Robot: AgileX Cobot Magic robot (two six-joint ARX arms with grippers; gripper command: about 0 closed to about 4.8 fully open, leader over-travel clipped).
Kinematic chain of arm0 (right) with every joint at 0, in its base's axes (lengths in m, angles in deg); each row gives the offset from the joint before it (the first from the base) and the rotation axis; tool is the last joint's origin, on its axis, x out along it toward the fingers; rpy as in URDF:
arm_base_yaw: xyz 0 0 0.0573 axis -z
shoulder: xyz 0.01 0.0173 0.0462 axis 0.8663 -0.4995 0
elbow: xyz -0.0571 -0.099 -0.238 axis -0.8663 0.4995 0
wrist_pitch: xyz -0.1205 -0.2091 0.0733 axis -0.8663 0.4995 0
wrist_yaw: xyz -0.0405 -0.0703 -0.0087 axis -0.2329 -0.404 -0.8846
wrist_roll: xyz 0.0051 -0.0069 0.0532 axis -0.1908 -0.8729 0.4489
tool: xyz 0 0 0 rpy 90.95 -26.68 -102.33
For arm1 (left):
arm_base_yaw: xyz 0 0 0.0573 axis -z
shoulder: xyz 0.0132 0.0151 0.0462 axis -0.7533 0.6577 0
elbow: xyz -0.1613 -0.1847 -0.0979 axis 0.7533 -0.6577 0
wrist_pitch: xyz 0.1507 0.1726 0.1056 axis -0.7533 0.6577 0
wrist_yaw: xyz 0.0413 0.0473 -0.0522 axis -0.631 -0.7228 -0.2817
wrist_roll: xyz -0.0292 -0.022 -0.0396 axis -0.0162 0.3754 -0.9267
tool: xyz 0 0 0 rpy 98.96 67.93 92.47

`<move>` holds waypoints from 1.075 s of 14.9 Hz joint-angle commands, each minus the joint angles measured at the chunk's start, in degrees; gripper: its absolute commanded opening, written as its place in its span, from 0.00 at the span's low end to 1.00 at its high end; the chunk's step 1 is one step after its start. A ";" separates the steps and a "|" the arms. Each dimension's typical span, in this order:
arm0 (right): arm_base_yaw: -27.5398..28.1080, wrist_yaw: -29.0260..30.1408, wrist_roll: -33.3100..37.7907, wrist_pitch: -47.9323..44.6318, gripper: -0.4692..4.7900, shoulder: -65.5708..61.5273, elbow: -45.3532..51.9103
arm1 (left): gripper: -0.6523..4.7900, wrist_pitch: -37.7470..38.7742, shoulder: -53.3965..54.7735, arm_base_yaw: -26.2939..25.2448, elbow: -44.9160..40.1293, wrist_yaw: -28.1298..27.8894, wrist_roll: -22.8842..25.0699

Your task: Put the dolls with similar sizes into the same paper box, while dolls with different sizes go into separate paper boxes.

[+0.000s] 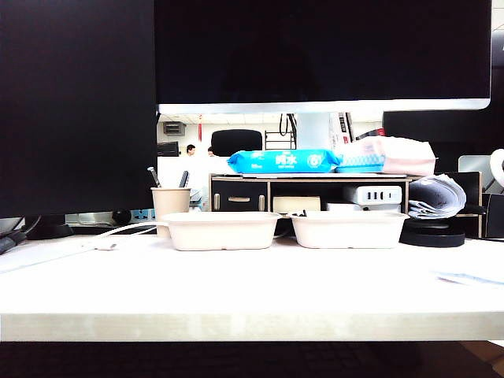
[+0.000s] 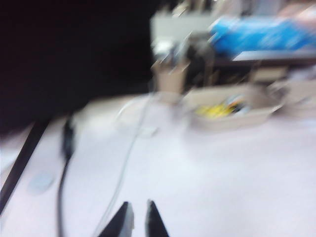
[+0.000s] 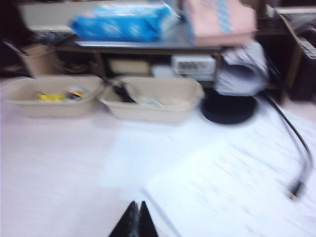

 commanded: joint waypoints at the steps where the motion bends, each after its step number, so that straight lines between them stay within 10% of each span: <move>1: 4.39 -0.22 0.02 -0.37 0.09 0.66 2.80 | 0.21 -0.37 -0.02 -8.02 -4.96 2.34 0.15; 5: 6.25 -0.33 0.02 -0.37 0.09 4.26 7.37 | 0.22 -0.92 -0.02 -17.70 -10.56 2.47 0.11; 12: 6.23 -0.57 0.02 -0.79 0.09 4.26 8.02 | 0.22 -0.90 -0.02 -19.17 -10.64 4.79 0.15; 16: 6.27 -13.90 0.02 -7.74 0.09 4.26 8.48 | 0.22 -10.54 -0.02 -19.19 -10.71 10.80 0.15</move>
